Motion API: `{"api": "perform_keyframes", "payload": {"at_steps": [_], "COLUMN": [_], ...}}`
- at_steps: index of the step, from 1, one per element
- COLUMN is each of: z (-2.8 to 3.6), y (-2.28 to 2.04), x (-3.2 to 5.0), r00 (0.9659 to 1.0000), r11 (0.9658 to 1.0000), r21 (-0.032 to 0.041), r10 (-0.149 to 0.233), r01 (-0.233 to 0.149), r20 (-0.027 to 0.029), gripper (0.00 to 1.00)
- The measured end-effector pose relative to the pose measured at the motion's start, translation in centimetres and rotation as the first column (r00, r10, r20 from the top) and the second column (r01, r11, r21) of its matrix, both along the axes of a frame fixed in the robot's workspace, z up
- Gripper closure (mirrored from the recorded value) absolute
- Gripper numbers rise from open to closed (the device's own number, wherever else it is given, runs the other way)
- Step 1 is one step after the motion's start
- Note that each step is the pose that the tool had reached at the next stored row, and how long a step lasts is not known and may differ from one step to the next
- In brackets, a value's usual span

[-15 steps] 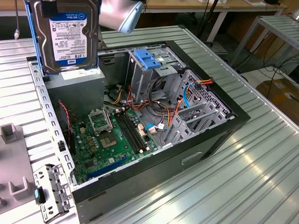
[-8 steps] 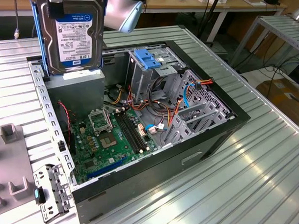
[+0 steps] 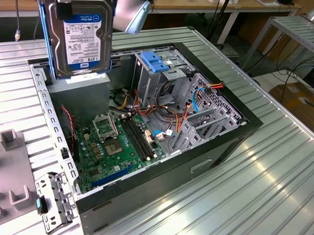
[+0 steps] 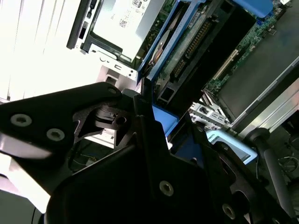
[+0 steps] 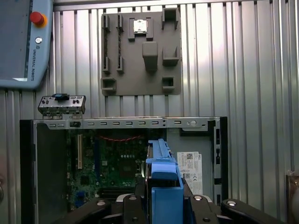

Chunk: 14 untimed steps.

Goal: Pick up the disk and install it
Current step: 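Pick up the disk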

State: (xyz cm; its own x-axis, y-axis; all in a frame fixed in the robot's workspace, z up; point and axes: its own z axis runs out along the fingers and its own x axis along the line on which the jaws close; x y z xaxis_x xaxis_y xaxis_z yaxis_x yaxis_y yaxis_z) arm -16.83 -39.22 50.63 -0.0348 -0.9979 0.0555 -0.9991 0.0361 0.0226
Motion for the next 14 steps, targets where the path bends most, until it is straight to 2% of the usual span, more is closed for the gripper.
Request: {"api": "perform_keyframes", "payload": {"at_steps": [14], "z": [0.0], "y": [-0.36], "x": [1.65], "r00": [1.0], "r11": [1.0], "r21": [0.0], "r10": [0.0], "r01": [0.0], "r20": [0.0], "gripper": [0.63]}}
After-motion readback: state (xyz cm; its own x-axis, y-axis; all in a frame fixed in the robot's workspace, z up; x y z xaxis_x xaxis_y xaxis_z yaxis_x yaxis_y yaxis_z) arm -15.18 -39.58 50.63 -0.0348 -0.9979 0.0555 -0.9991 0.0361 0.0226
